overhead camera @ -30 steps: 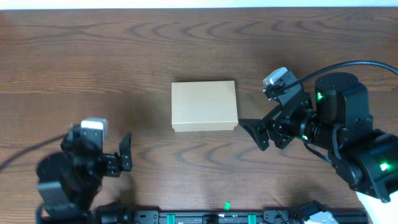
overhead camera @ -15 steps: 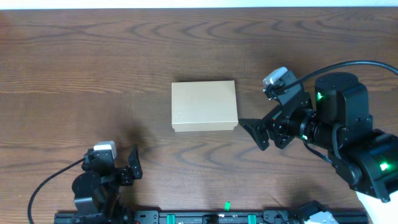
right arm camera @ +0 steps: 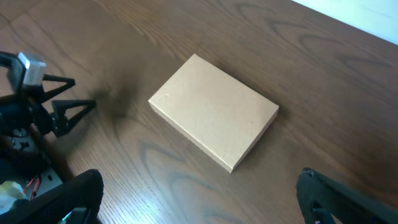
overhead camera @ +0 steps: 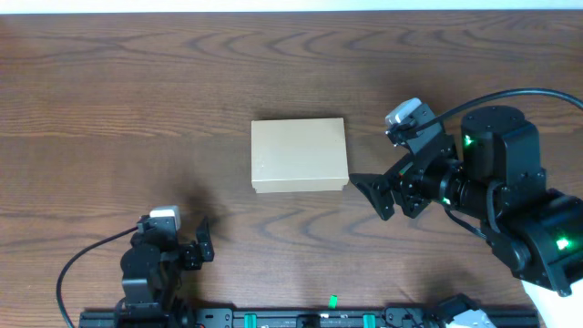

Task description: Pack container

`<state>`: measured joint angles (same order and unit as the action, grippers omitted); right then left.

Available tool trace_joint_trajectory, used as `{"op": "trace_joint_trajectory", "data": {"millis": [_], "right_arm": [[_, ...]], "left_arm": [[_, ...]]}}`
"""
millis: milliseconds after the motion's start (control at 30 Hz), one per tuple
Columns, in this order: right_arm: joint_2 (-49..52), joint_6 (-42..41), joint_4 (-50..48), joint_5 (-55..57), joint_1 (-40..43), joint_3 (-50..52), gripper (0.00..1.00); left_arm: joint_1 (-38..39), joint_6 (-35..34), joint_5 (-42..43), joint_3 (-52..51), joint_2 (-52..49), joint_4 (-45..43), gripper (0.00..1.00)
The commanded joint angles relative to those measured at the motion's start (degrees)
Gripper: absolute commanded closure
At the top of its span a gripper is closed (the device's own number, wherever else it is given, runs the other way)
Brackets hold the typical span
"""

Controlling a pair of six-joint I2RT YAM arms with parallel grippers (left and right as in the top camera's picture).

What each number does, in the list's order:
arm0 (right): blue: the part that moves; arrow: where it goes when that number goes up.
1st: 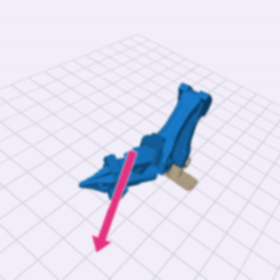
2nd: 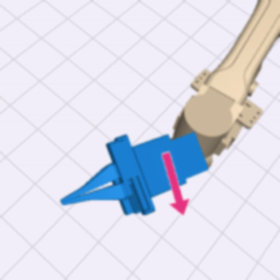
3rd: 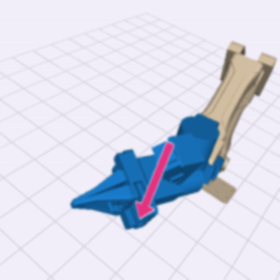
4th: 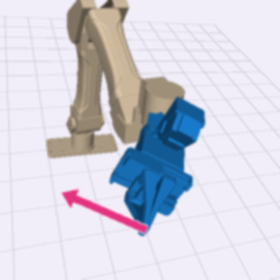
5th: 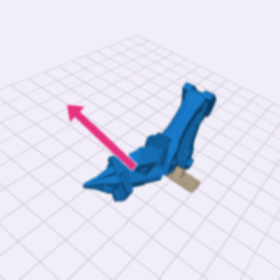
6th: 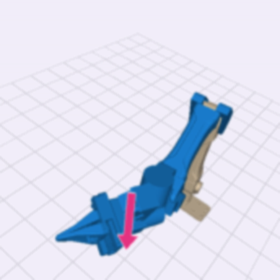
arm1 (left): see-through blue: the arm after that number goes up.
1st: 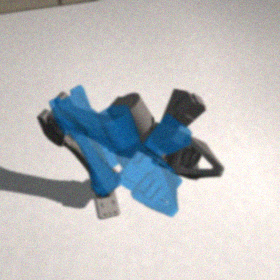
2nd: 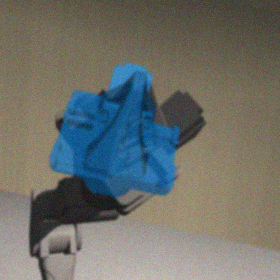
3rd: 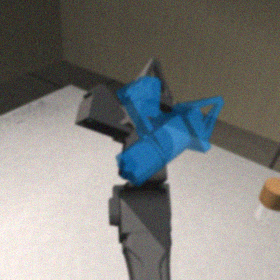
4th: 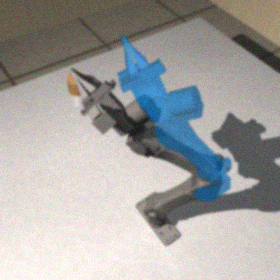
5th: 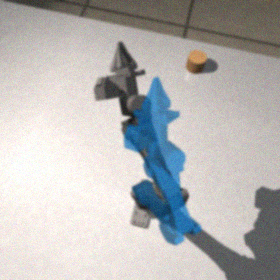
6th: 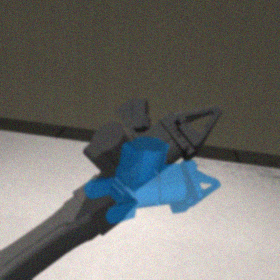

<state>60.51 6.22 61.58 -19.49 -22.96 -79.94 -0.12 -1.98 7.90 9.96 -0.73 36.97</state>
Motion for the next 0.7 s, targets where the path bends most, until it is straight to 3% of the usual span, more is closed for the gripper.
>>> {"op": "trace_joint_trajectory", "data": {"millis": [0, 333, 667], "right_arm": [[-0.1, -0.4, 0.0, 0.0, -0.4, -0.6, 0.01], [-0.1, -0.4, 0.0, 0.0, -0.4, -0.6, 0.01], [-0.1, -0.4, 0.0, 0.0, -0.4, -0.6, 0.01]], "left_arm": [[2.0, -1.1, -1.1, -0.9, 0.5, -0.5, 0.05], [7.2, -1.3, -0.6, -0.9, 0.5, 0.5, 0.05], [7.2, -1.2, -0.9, -0.9, 0.5, 0.5, 0.05]]}}
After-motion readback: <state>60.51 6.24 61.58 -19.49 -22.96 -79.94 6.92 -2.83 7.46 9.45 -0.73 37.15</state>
